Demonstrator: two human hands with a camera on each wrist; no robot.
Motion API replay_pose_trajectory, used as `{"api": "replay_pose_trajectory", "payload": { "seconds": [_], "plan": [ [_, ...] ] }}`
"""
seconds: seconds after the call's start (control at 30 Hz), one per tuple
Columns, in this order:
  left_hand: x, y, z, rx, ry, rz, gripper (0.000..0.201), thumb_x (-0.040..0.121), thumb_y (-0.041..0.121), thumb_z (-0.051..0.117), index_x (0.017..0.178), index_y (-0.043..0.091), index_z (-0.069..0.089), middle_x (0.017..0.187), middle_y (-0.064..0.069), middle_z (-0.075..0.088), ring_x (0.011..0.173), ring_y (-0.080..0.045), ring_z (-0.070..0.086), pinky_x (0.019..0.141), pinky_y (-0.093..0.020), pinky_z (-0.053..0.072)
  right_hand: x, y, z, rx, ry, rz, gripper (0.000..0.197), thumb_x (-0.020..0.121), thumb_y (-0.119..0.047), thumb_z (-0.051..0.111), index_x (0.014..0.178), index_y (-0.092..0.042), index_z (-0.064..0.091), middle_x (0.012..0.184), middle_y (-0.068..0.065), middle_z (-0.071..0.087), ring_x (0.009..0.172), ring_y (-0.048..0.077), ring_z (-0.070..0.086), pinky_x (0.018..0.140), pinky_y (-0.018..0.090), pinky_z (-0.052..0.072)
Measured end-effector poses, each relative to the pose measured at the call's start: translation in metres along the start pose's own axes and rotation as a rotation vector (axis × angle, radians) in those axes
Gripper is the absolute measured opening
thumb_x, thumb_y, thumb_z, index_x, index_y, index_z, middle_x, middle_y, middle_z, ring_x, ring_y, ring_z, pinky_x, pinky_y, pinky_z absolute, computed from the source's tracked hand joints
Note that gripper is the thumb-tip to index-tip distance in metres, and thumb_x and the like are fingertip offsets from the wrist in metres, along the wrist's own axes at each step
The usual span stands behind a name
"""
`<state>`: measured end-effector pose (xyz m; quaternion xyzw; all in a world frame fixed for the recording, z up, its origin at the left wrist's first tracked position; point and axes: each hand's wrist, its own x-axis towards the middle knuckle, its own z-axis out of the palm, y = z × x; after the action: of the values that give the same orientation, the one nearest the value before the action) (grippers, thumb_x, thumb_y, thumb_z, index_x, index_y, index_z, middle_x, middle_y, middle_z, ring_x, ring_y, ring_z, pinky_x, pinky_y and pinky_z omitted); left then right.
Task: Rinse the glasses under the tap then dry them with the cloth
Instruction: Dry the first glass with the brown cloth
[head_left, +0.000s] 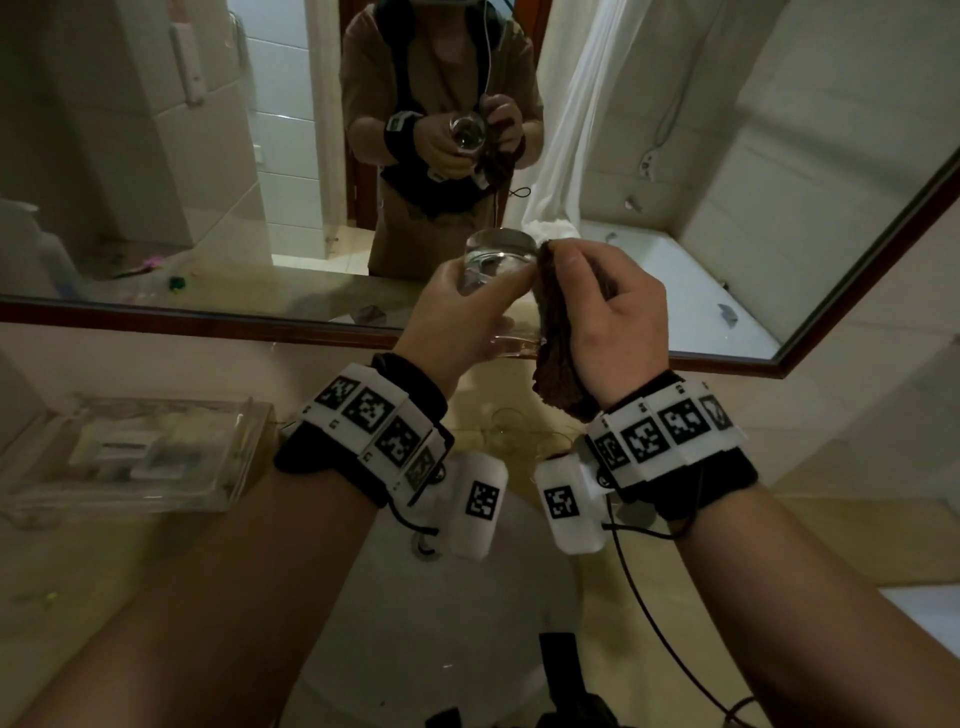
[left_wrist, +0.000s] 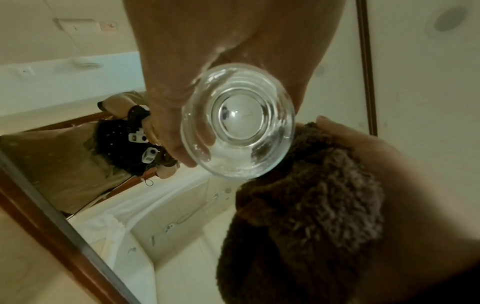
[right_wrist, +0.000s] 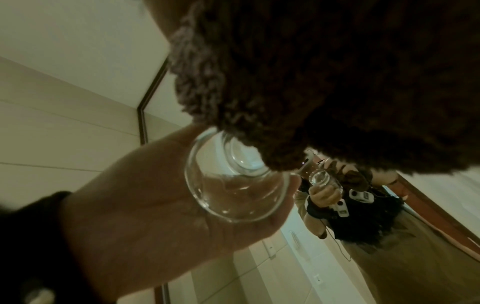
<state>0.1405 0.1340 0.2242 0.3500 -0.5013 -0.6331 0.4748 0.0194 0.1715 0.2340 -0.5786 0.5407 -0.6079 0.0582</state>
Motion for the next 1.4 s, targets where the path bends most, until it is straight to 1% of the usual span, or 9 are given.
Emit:
{"api": "replay_pose_trajectory", "payload": {
  "seconds": [0.23, 0.33, 0.47, 0.7, 0.9, 1.03, 1.17, 1.3, 1.4],
  "plan": [
    [-0.005, -0.005, 0.007, -0.093, -0.077, -0.039, 0.049, 0.093, 0.034, 0.06, 0.135, 0.018, 0.04, 0.114, -0.008, 0.066, 0.094, -0.024, 0.07, 0.079, -0.042, 0.06, 0.004, 0.018, -0.002, -0.015, -0.005, 0.113, 0.017, 0.096, -0.021, 0.05, 0.094, -0.022, 0.067, 0.085, -0.011, 0.067, 0.083, 0.004, 0.062, 0.077, 0.02, 0.048],
    [-0.004, -0.005, 0.007, 0.06, -0.087, -0.035, 0.053, 0.093, 0.044, 0.056, 0.138, 0.023, 0.037, 0.118, -0.004, 0.063, 0.098, -0.019, 0.065, 0.068, -0.028, 0.053, 0.004, 0.023, -0.004, -0.035, 0.008, 0.13, 0.02, 0.094, -0.026, 0.051, 0.095, -0.019, 0.069, 0.088, -0.005, 0.069, 0.086, 0.011, 0.064, 0.081, 0.031, 0.052],
    [-0.003, -0.001, 0.008, 0.074, -0.153, -0.018, 0.022, 0.095, 0.034, 0.058, 0.114, 0.024, 0.058, 0.106, -0.006, 0.065, 0.088, -0.024, 0.058, 0.072, -0.035, 0.046, 0.003, 0.025, -0.006, -0.069, 0.021, 0.122, 0.026, 0.091, -0.033, 0.05, 0.098, -0.017, 0.069, 0.093, 0.0, 0.069, 0.09, 0.015, 0.064, 0.084, 0.039, 0.052],
    [-0.002, 0.0, 0.014, 0.028, -0.005, 0.076, 0.061, 0.068, 0.043, 0.076, 0.119, 0.015, 0.057, 0.11, -0.005, 0.071, 0.1, -0.022, 0.069, 0.089, -0.047, 0.056, 0.002, 0.009, -0.008, -0.022, 0.011, 0.0, 0.021, 0.092, -0.027, 0.052, 0.1, -0.017, 0.068, 0.096, 0.0, 0.069, 0.093, 0.012, 0.063, 0.086, 0.027, 0.05],
    [-0.008, -0.003, 0.017, 0.011, -0.111, 0.089, 0.034, 0.09, 0.021, 0.065, 0.121, 0.011, 0.055, 0.106, -0.007, 0.069, 0.089, -0.017, 0.069, 0.077, -0.032, 0.059, 0.001, 0.02, -0.012, -0.027, -0.004, 0.128, 0.019, 0.097, -0.022, 0.049, 0.092, -0.023, 0.067, 0.083, -0.011, 0.066, 0.083, 0.008, 0.062, 0.078, 0.025, 0.049],
    [-0.006, -0.001, 0.015, -0.007, -0.051, 0.086, 0.046, 0.08, 0.029, 0.073, 0.12, 0.014, 0.055, 0.111, -0.008, 0.068, 0.102, -0.025, 0.068, 0.089, -0.05, 0.056, -0.002, 0.012, -0.013, 0.026, 0.023, 0.068, 0.018, 0.096, -0.022, 0.051, 0.096, -0.02, 0.068, 0.089, -0.004, 0.069, 0.086, 0.008, 0.064, 0.079, 0.021, 0.05],
    [-0.006, -0.001, 0.014, -0.1, -0.104, 0.044, 0.056, 0.079, 0.028, 0.074, 0.127, 0.014, 0.048, 0.115, -0.01, 0.067, 0.103, -0.03, 0.068, 0.088, -0.047, 0.057, 0.0, 0.01, -0.014, 0.02, 0.02, 0.077, 0.018, 0.096, -0.023, 0.05, 0.096, -0.019, 0.068, 0.09, -0.003, 0.069, 0.087, 0.009, 0.063, 0.079, 0.02, 0.05],
    [-0.006, -0.003, 0.014, -0.114, -0.124, 0.037, 0.038, 0.089, 0.022, 0.067, 0.118, 0.02, 0.044, 0.111, -0.007, 0.065, 0.097, -0.023, 0.068, 0.078, -0.039, 0.059, 0.005, 0.014, -0.016, -0.019, 0.011, 0.124, 0.017, 0.096, -0.022, 0.051, 0.093, -0.022, 0.068, 0.083, -0.008, 0.068, 0.082, 0.007, 0.063, 0.076, 0.02, 0.049],
    [-0.004, 0.0, 0.014, -0.022, -0.151, 0.07, 0.019, 0.093, 0.028, 0.063, 0.109, 0.024, 0.054, 0.108, -0.002, 0.067, 0.103, -0.023, 0.066, 0.093, -0.047, 0.054, 0.003, 0.016, -0.015, -0.026, 0.036, 0.137, 0.016, 0.096, -0.022, 0.052, 0.094, -0.02, 0.068, 0.084, -0.007, 0.068, 0.081, 0.007, 0.062, 0.075, 0.02, 0.048]
  ]
}}
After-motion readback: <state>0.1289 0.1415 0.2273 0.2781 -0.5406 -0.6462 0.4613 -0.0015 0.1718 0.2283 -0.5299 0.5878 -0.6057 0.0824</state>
